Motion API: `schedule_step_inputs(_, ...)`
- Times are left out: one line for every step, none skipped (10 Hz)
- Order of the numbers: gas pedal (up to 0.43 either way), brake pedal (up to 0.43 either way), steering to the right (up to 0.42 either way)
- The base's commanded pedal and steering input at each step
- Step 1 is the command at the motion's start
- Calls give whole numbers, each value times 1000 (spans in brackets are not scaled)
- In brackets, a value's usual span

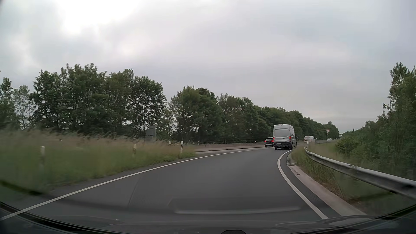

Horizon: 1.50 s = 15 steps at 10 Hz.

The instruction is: Follow the waypoints while adhering to traffic rules and regulations

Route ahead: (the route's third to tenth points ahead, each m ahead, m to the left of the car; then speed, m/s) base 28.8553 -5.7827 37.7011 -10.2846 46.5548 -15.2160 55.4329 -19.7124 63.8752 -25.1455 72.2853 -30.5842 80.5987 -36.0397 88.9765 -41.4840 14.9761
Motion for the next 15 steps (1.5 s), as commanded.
schedule_step_inputs(197, 0, 79)
schedule_step_inputs(220, 0, 79)
schedule_step_inputs(228, 0, 79)
schedule_step_inputs(228, 0, 78)
schedule_step_inputs(228, 0, 78)
schedule_step_inputs(228, 0, 78)
schedule_step_inputs(228, 0, 78)
schedule_step_inputs(228, 0, 77)
schedule_step_inputs(228, 0, 75)
schedule_step_inputs(228, 0, 73)
schedule_step_inputs(240, 0, 72)
schedule_step_inputs(240, 0, 72)
schedule_step_inputs(248, 0, 71)
schedule_step_inputs(260, 0, 71)
schedule_step_inputs(268, 0, 72)
